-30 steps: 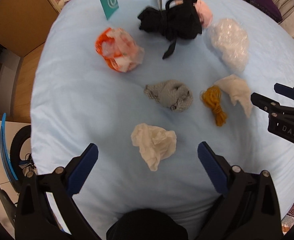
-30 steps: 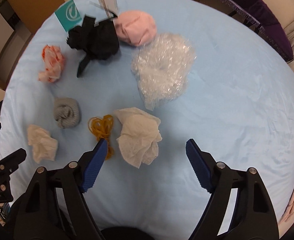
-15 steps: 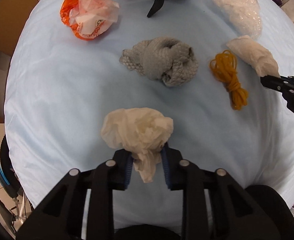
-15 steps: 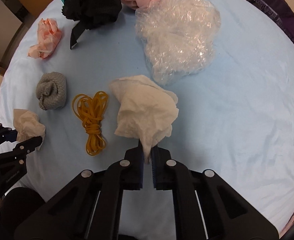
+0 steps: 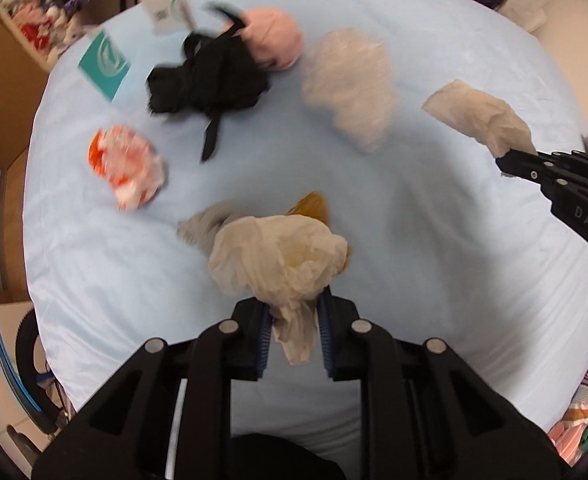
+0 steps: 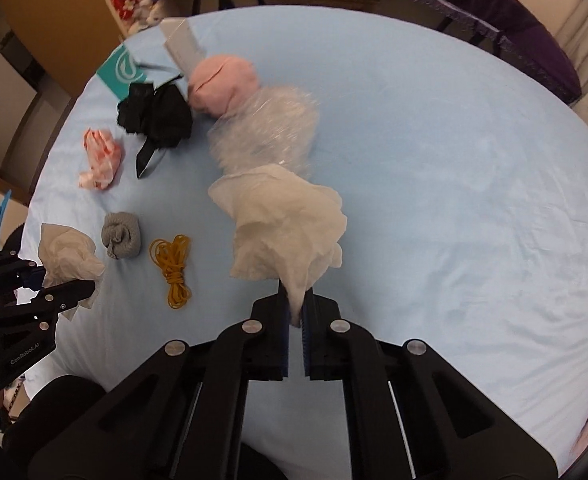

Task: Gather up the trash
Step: 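Carry both held tissues off the bed toward the grey floor bin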

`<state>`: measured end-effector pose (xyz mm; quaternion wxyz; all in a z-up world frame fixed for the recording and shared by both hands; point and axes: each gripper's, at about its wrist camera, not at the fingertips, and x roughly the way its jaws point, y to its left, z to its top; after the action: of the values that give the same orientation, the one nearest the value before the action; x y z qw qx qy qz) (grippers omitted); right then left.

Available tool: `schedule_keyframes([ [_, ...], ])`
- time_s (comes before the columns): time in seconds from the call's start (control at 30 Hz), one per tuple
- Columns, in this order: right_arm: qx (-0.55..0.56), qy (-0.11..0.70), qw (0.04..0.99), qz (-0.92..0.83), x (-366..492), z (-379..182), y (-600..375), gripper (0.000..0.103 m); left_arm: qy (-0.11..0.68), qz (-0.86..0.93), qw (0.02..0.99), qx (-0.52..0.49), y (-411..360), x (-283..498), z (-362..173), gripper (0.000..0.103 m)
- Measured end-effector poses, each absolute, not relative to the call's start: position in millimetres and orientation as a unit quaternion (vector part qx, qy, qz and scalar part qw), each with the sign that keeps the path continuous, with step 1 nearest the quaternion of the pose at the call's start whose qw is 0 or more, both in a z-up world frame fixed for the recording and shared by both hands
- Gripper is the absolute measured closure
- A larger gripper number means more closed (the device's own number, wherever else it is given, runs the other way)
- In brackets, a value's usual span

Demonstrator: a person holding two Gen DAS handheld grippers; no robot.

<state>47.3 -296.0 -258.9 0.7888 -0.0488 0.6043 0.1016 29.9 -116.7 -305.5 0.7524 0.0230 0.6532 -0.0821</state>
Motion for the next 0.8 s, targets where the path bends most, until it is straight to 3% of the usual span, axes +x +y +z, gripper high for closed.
schedule_keyframes([
  [0.37,-0.006,0.589,0.806,0.058,64,-167,-380,0.099,0.63,-0.125,0.764,0.063,-210,75,-203,0.082],
  [0.8,-0.023,0.559,0.826,0.074,82,-78,-386,0.099,0.611,-0.135,0.778,0.056,-214,89,-110,0.082],
])
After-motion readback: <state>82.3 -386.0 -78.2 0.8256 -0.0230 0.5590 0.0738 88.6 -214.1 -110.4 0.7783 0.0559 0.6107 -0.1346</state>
